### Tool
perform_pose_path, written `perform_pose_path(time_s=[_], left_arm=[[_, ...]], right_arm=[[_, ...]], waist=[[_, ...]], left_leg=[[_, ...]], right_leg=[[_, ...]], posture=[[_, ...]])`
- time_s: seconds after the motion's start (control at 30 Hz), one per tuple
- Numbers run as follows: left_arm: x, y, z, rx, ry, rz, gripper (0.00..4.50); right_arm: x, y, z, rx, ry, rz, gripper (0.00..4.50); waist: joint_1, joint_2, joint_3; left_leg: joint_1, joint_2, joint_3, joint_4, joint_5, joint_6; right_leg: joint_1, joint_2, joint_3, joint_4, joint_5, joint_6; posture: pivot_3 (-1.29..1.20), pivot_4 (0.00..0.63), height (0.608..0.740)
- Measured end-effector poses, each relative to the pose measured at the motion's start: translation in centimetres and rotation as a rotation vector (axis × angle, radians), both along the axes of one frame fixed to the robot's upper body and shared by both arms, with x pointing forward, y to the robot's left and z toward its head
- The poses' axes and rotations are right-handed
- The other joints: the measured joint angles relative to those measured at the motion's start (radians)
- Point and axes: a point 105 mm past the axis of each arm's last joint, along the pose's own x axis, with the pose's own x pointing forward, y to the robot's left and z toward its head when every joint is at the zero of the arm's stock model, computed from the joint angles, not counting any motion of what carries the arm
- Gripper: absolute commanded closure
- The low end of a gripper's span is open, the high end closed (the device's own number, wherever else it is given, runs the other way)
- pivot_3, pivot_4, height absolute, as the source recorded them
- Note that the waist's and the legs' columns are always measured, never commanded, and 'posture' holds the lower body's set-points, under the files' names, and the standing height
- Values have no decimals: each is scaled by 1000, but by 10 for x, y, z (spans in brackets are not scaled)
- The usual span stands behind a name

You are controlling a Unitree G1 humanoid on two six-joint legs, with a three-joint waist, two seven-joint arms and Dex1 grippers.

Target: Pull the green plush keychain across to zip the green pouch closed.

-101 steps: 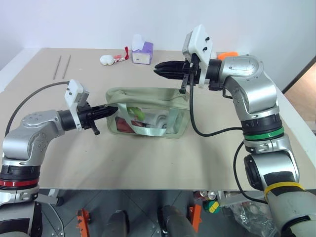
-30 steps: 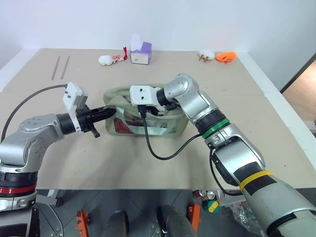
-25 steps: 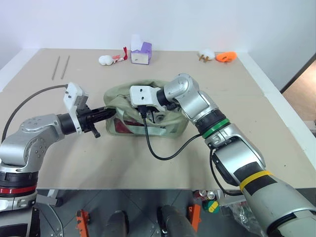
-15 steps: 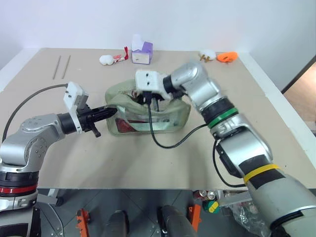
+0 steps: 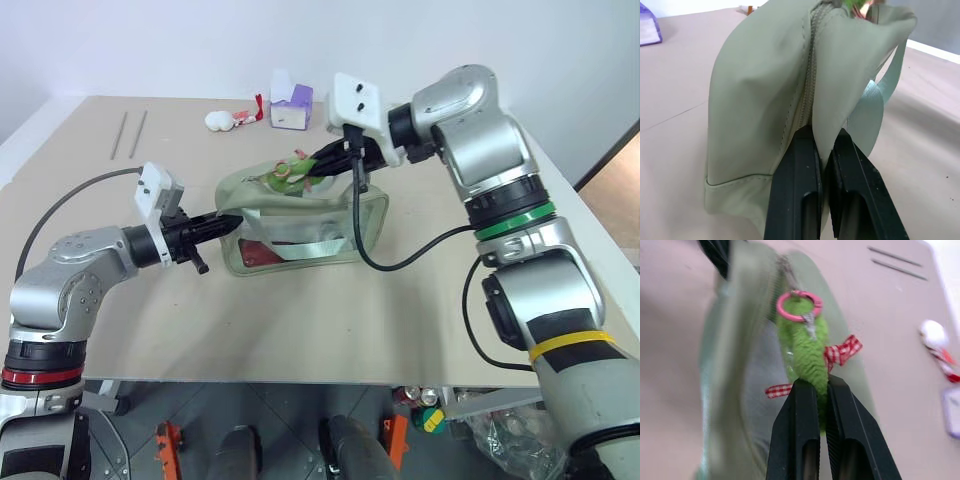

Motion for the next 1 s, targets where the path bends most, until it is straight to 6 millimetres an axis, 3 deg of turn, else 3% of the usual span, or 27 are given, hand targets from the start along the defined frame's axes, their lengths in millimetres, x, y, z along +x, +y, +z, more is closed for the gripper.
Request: perform_pose_path(time_s=[0.1, 0.2, 0.3, 0.37, 0.5, 0.73, 0.77, 0.8, 0.87, 0.9, 1.0], left_arm=[[0, -2, 1, 2, -5, -5, 4500], [1, -3, 0, 2, -5, -8, 4500], [1, -5, 2, -2, -10, -14, 4500], [1, -6, 1, 1, -6, -18, 4500], [1, -5, 0, 2, -2, -15, 4500], [-2, -10, -1, -1, 8, -43, 4500], [-4, -12, -2, -1, 10, -57, 4500], [-4, -12, -1, -1, 10, -58, 4500], [-4, -12, -2, 2, 19, -61, 4500], [-5, -12, -3, 2, 21, -61, 4500], [-5, -12, -3, 2, 27, -62, 4500]], right_arm=[[5, -16, 19, -16, -89, -44, 4328], [3, -39, 53, -27, -202, -100, 4328], [-1, -62, 60, -71, -249, -122, 4328], [-3, -101, 42, -194, -256, -163, 4328], [2, -145, 12, -352, -249, -271, 4328], [13, -173, -28, -550, -317, -367, 4328], [18, -180, -53, -642, -343, -378, 4328], [18, -181, -60, -659, -340, -374, 4328], [15, -177, -95, -701, -324, -339, 4328], [11, -170, -118, -706, -293, -306, 4328], [-2, -149, -161, -699, -244, -226, 4328]], waist=[[0, 3, 2], [0, 4, 2], [2, 3, 2], [6, 3, 2], [5, 5, 3], [-1, 6, 4], [-1, 6, 4], [-1, 6, 4], [-1, 6, 4], [-1, 5, 3], [-2, 5, 3]], left_leg=[[-1, 0, 0, 0, 0, 0], [-1, 0, 0, -1, 0, 0], [-2, -1, 0, -1, 0, 0], [-2, -2, 0, -1, 0, 0], [-1, -2, 3, 0, 0, 0], [2, 0, 5, -1, 0, 0], [3, 0, 6, 0, 0, 0], [3, 0, 6, 0, 0, 0], [3, -1, 6, 0, 0, 0], [3, -1, 6, 0, 0, 0], [3, 0, 7, 0, 0, 0]], right_leg=[[-1, 0, 0, 0, 0, 0], [-1, 0, 0, 0, -1, 0], [-1, 0, 0, -1, -1, 0], [0, -2, 0, -2, -2, 2], [-1, -3, 3, -1, -2, 3], [0, 0, 4, 0, 0, 1], [0, 0, 5, 0, 0, 1], [0, 0, 5, 0, 0, 1], [0, 0, 6, 0, -1, 3], [0, 0, 6, 0, -1, 3], [0, 0, 7, 1, -1, 3]], posture=[[0, 150, 740], [0, 150, 740], [0, 150, 740], [0, 150, 740], [0, 150, 740], [0, 150, 740], [0, 150, 740], [0, 150, 740], [0, 150, 740], [0, 150, 740], [0, 150, 740]])
